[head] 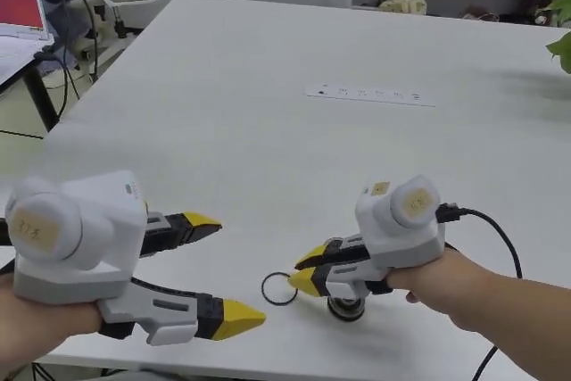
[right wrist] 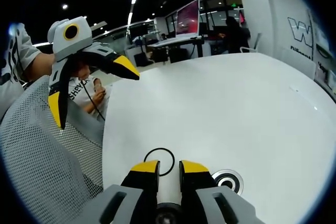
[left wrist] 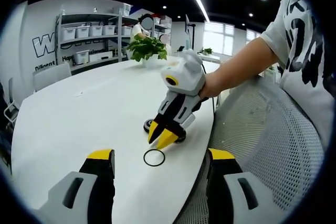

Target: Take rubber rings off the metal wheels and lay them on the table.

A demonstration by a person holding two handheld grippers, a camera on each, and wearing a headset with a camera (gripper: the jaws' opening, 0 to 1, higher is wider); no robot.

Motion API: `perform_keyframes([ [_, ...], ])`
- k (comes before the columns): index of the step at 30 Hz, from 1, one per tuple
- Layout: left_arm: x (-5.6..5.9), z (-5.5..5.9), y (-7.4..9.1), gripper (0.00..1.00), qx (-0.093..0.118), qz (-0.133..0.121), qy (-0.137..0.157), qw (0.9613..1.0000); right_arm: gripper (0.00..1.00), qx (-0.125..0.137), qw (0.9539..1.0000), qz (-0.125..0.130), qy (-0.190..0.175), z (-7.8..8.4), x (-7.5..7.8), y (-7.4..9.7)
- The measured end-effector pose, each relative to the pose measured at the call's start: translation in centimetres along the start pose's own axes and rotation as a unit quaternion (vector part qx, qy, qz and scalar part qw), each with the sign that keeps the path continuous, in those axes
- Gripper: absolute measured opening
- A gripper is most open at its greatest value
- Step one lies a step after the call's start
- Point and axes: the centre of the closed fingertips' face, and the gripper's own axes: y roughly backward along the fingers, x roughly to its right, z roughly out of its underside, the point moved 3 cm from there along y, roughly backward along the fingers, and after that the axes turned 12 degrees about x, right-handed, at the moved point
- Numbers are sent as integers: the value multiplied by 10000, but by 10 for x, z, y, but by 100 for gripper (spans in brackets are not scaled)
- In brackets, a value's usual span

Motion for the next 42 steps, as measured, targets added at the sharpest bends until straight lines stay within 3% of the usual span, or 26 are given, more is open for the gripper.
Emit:
perform_keyframes([
  [10, 2, -5, -5, 69, 4, 77, -55, 10000, 19, 217, 9998, -30, -37, -9, -4, 11],
  [29, 7, -9, -13, 69, 0, 174, -96, 9998, 33, 902, 9959, 20, -89, -39, -7, 40],
  [42, 10, -12, -25, 69, -39, 316, -155, 9994, 39, 1051, 9943, 150, -122, -41, -3, 65],
])
